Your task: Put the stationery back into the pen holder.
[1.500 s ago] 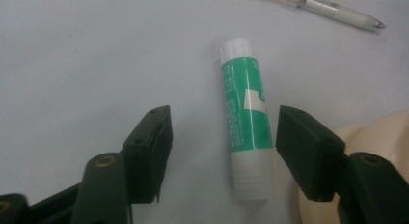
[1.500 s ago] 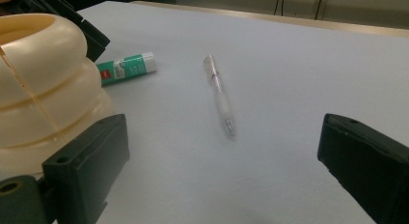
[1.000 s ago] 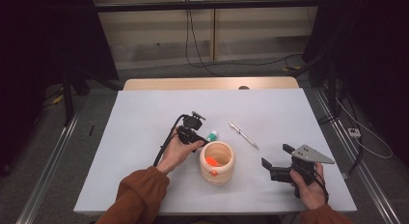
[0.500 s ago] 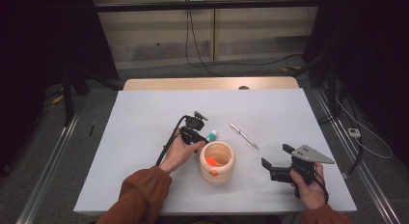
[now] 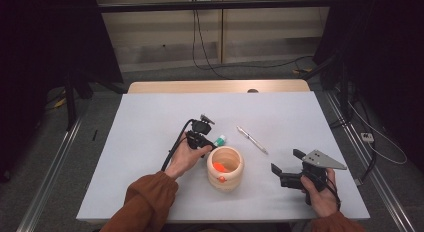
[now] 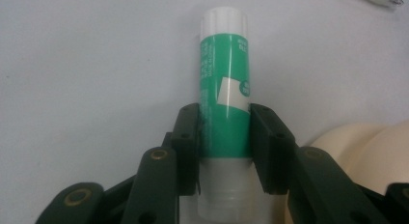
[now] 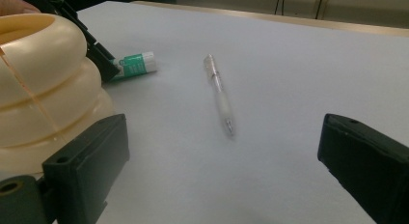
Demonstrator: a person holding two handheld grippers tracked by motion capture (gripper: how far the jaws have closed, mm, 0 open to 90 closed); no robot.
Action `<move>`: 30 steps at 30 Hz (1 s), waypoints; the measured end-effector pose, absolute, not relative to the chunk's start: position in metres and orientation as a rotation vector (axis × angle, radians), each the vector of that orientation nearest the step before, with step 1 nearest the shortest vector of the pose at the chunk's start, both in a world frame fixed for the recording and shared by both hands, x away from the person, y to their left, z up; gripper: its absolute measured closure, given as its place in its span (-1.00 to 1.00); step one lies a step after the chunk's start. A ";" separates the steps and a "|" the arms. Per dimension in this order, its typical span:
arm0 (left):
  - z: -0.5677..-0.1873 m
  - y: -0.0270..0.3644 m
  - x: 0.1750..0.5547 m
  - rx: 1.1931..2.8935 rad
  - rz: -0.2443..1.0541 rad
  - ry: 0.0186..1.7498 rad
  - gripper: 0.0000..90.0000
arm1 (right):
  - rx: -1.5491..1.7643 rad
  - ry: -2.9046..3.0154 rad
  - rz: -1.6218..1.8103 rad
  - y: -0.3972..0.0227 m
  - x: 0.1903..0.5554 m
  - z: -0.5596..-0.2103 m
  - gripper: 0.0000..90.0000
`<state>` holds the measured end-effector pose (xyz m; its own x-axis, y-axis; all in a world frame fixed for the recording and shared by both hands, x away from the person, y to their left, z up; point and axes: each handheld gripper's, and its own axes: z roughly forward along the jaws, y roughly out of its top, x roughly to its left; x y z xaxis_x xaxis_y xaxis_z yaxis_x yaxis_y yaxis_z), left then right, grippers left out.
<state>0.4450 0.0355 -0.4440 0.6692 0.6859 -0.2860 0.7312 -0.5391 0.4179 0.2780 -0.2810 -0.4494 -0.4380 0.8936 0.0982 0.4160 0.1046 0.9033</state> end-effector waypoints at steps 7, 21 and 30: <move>-0.438 0.044 0.447 2.347 -0.099 1.095 0.47 | 1.273 1.906 1.303 -0.281 0.278 -0.449 -0.92; -0.429 0.062 0.444 2.320 -0.052 1.044 0.47 | 1.271 1.908 1.303 -0.281 0.278 -0.449 -0.92; -0.421 0.075 0.438 2.310 -0.029 0.982 0.47 | 1.269 1.912 1.303 -0.280 0.278 -0.449 -0.92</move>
<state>0.4377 0.0751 -0.4206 0.7231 0.6439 -0.2500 0.6574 -0.5304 0.5353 0.2780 -0.2804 -0.4494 -0.4421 0.8918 0.0961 0.4157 0.1088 0.9030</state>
